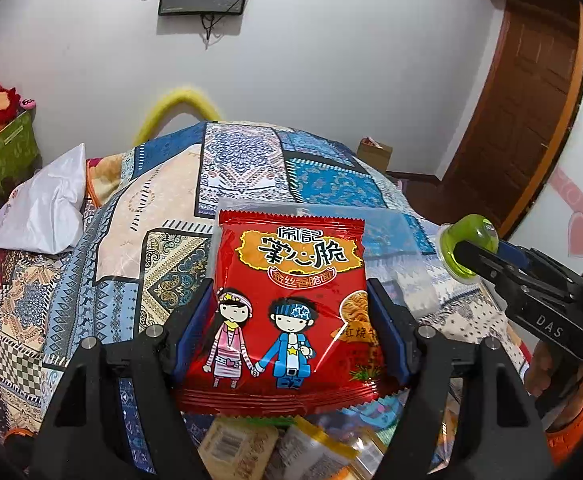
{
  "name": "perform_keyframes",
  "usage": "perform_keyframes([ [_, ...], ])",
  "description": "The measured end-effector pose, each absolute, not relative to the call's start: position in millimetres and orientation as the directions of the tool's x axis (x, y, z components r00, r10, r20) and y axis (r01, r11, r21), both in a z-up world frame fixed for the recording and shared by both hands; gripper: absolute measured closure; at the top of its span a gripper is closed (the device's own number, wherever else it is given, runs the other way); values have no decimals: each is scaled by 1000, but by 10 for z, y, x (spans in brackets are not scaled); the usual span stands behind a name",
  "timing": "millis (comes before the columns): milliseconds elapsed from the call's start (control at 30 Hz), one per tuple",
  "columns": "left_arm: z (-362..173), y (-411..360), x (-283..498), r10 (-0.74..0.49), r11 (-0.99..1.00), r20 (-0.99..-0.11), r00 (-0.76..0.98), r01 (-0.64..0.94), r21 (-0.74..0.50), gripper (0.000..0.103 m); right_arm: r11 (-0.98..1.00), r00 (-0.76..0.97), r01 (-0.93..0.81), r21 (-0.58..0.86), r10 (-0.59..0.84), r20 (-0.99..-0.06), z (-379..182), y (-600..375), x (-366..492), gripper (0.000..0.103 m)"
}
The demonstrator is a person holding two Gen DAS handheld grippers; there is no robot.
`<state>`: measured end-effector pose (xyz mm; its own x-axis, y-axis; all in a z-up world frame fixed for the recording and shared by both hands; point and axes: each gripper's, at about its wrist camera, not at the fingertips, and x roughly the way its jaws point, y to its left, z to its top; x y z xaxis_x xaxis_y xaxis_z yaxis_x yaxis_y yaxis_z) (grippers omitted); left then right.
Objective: Organize snacks
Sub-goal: 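Drop red bag into clear box with left gripper while right drops jelly cup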
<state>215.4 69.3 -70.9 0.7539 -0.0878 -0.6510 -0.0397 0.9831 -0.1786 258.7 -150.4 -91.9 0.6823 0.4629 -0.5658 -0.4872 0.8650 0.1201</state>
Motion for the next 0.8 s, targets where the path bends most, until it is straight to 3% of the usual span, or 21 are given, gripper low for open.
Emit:
perform_keyframes([
  [600, -1240, 718, 2847, -100, 984, -735, 671, -41, -171, 31, 850, 589, -522, 75, 423, -689, -1391, -1079, 3049, 56],
  [667, -1284, 701, 2905, -95, 986, -743, 662, -40, -162, 49, 849, 576, -524, 71, 415, -705, -1442, -1060, 3090, 56],
  [800, -1418, 663, 3049, -105, 987, -779, 618, -34, -160, 50, 847, 548, -528, 60, 394, -738, -1555, -1014, 3152, 56],
])
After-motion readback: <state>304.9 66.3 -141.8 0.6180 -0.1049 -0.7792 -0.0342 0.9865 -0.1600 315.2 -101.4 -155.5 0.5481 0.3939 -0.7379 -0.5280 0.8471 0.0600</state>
